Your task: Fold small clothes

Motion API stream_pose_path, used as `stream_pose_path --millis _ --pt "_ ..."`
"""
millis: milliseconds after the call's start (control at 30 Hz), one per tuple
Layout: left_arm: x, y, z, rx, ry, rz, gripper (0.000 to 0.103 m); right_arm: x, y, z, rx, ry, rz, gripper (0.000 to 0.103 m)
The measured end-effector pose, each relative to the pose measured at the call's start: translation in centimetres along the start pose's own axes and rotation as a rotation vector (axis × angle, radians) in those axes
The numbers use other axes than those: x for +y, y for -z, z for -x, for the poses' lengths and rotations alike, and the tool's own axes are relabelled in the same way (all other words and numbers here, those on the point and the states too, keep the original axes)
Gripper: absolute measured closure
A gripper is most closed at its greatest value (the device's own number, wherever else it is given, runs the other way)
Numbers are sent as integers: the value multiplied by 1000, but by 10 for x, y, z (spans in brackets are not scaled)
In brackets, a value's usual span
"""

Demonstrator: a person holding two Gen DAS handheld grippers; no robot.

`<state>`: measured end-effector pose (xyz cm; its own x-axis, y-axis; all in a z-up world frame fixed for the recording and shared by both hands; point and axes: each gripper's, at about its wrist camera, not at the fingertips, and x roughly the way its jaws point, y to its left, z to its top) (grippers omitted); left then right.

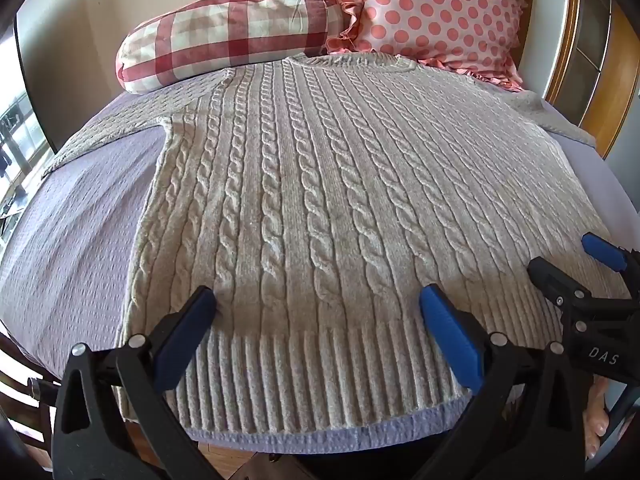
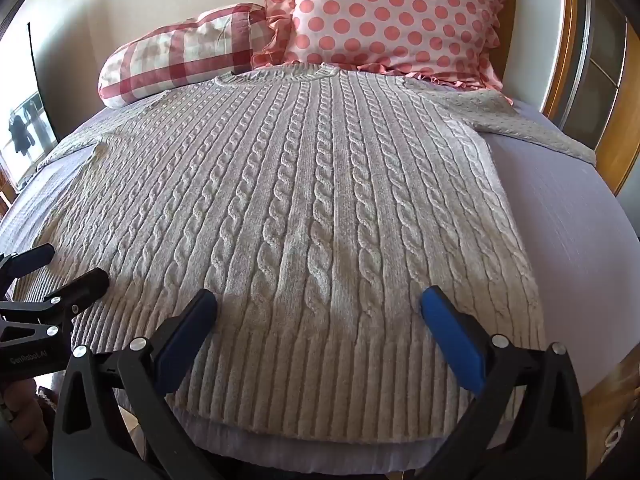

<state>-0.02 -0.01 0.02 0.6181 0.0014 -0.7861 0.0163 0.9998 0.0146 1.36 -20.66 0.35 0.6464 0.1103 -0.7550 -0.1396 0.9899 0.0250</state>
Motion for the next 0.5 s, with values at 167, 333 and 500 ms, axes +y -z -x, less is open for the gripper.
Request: stream_pose_path --millis 167,333,500 --pt "0 1 0 1 -1 1 2 0 0 -1 1 0 0 1" --pt "0 0 0 5 -1 0 2 0 -1 -1 2 0 0 1" --pt "0 0 0 6 -1 0 2 0 0 -1 2 0 0 1"
